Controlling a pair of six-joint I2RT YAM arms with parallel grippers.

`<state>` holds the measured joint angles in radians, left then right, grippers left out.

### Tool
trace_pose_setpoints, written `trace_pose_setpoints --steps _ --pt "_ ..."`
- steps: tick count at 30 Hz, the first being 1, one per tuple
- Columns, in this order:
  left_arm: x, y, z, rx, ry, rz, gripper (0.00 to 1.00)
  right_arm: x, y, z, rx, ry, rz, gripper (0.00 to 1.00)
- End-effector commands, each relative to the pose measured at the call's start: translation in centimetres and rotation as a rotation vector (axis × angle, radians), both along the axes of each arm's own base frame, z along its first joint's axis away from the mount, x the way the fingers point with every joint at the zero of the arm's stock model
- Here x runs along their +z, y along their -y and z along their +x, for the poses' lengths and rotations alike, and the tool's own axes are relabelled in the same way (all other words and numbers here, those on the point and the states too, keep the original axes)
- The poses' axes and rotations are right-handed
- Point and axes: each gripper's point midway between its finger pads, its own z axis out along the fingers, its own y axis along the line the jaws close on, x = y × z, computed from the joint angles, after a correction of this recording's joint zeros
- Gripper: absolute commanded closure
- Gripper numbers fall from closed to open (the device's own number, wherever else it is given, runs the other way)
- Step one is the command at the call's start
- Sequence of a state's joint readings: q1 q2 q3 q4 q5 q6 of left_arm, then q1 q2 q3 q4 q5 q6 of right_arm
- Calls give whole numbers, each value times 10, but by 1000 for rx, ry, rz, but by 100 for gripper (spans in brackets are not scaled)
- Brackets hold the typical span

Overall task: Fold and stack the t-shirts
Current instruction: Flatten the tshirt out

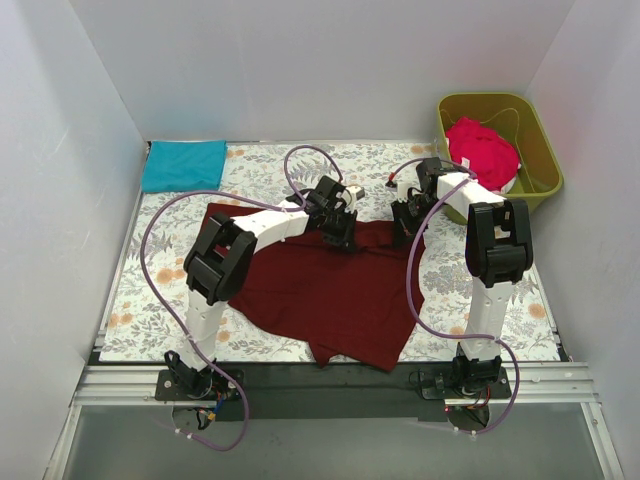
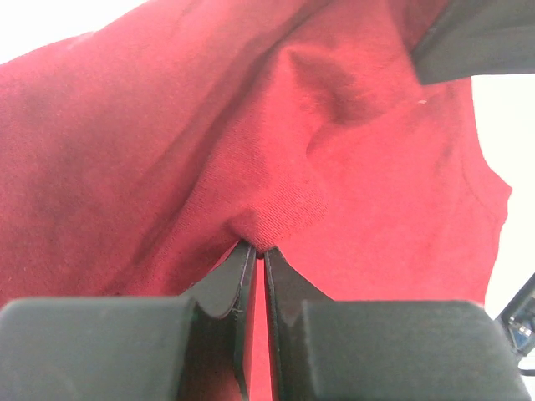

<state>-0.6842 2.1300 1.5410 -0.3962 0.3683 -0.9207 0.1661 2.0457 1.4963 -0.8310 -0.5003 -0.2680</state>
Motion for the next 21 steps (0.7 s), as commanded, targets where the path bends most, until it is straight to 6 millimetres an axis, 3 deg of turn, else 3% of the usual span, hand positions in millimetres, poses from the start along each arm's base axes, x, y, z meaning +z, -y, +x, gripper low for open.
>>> trace_pose_setpoints --steps 1,14,17,19,21 --pt "49 5 -5 -29 57 -79 100 21 -9 10 3 53 44 99" --pt "68 -5 -21 -58 49 -85 100 41 -3 -2 9 103 28 99" --pt "69 -9 -30 -77 31 -79 100 44 -1 -11 19 98 23 98" --pt "70 -11 -36 -89 23 -80 100 49 1 -18 27 100 24 91" --pt "70 -14 -43 -103 7 -79 100 53 2 -27 36 94 26 97"
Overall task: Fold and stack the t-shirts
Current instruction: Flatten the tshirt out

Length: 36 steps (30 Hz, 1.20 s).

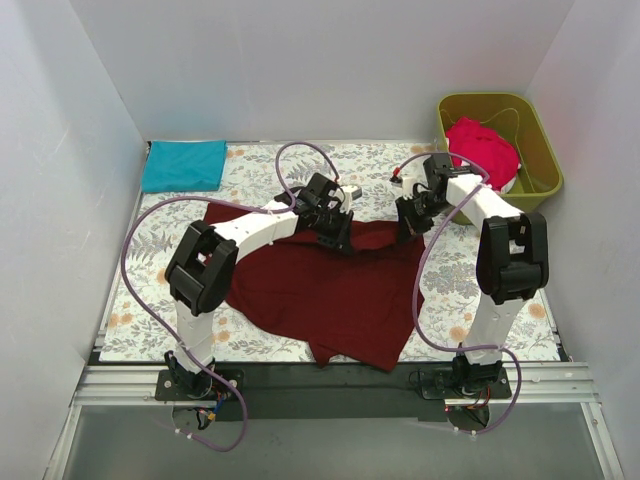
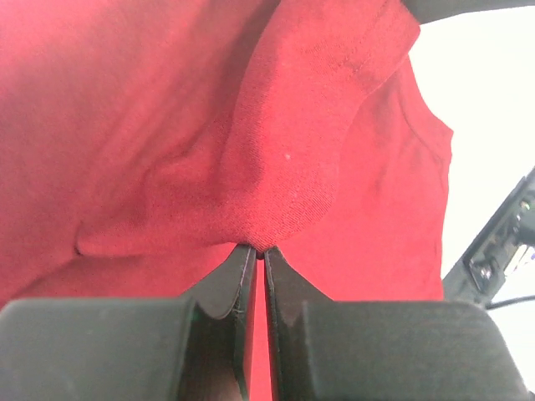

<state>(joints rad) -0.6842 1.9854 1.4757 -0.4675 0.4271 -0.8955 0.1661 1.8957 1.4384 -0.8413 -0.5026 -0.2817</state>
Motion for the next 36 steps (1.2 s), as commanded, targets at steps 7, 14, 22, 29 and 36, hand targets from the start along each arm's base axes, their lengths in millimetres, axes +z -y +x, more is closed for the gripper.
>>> trace_pose_setpoints --steps 7,14,22,29,36 --pt "20 -17 -39 -94 -39 -15 100 18 6 -59 52 -58 11 99" --pt "5 -32 -64 -139 -110 26 100 13 9 -99 85 -126 26 99" --pt "-12 -42 -79 -159 -178 67 100 16 9 -89 88 -103 22 91" --pt "-12 -42 -95 -276 -217 32 69 19 2 -70 86 -80 42 84" --pt "44 -47 -90 -320 -13 -76 50 20 -13 -37 83 -10 30 77"
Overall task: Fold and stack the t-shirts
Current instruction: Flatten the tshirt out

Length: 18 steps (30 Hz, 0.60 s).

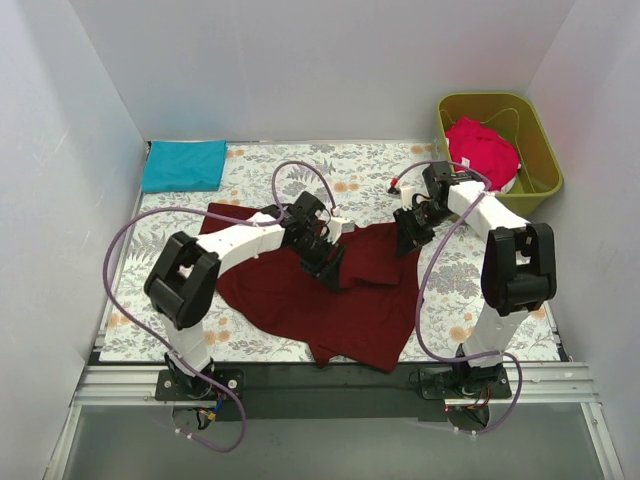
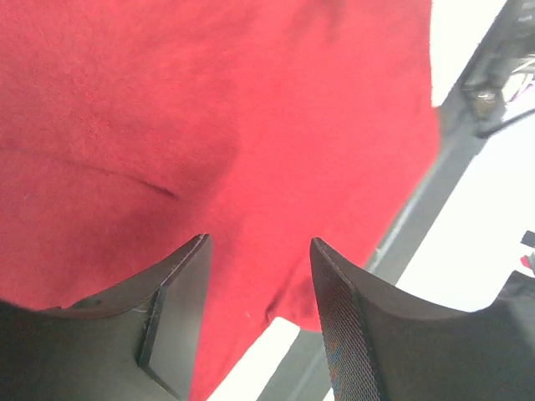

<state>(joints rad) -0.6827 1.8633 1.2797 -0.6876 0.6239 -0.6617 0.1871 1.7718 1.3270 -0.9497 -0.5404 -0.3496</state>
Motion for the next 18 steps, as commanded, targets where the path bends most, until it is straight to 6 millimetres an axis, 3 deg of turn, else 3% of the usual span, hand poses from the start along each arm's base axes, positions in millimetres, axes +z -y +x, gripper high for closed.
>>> trace_pose_setpoints --steps 1,3,6,10,15,18 --pt "60 -2 15 -4 170 -140 50 2 -13 23 4 65 -7 76" --pt "62 -10 29 43 196 -126 50 -9 -15 36 3 88 -36 76" --pt "54 -40 60 155 211 -77 50 -29 -5 51 -3 100 -119 75" --pt "39 -102 110 355 208 -11 51 -43 15 69 5 144 -245 74" --pt "12 -162 154 534 175 86 51 -60 27 95 14 168 -335 74" --pt "-1 -203 179 649 165 126 51 -66 35 124 5 204 -387 74"
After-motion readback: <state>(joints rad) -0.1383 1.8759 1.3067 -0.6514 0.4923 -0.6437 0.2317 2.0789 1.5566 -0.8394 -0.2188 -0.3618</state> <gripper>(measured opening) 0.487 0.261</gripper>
